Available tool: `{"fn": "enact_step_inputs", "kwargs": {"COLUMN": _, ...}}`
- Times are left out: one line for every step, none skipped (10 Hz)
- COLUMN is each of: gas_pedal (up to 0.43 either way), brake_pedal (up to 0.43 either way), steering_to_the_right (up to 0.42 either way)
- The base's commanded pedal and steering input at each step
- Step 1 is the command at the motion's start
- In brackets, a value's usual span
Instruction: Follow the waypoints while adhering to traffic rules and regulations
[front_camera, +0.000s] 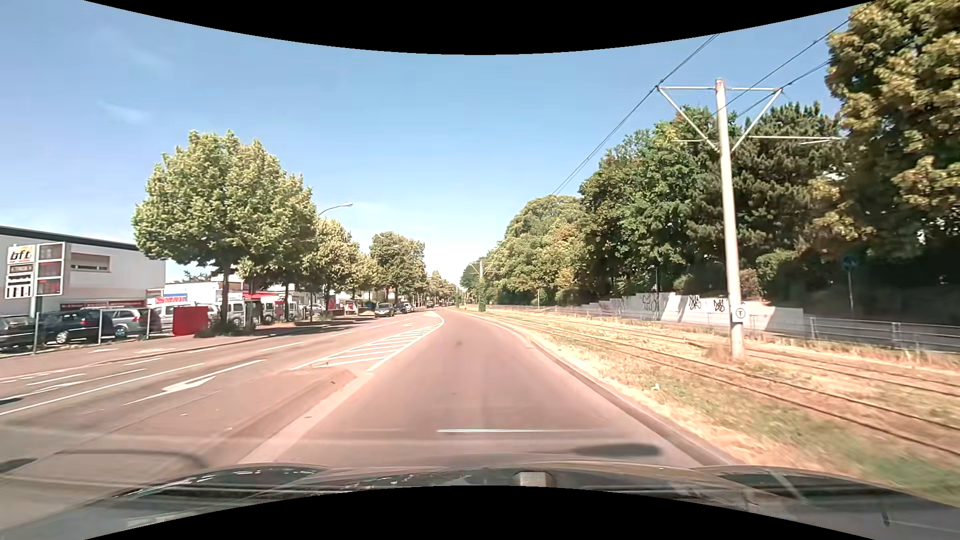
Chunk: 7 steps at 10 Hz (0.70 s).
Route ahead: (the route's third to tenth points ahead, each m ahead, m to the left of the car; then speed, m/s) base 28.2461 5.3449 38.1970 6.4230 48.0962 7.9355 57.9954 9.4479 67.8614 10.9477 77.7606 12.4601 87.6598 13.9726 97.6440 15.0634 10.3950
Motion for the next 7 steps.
{"fn": "enact_step_inputs", "kwargs": {"gas_pedal": 0.189, "brake_pedal": 0.0, "steering_to_the_right": -0.011}}
{"fn": "enact_step_inputs", "kwargs": {"gas_pedal": 0.177, "brake_pedal": 0.0, "steering_to_the_right": -0.015}}
{"fn": "enact_step_inputs", "kwargs": {"gas_pedal": 0.177, "brake_pedal": 0.0, "steering_to_the_right": -0.017}}
{"fn": "enact_step_inputs", "kwargs": {"gas_pedal": 0.177, "brake_pedal": 0.0, "steering_to_the_right": -0.019}}
{"fn": "enact_step_inputs", "kwargs": {"gas_pedal": 0.177, "brake_pedal": 0.0, "steering_to_the_right": -0.019}}
{"fn": "enact_step_inputs", "kwargs": {"gas_pedal": 0.177, "brake_pedal": 0.0, "steering_to_the_right": -0.019}}
{"fn": "enact_step_inputs", "kwargs": {"gas_pedal": 0.177, "brake_pedal": 0.0, "steering_to_the_right": -0.019}}
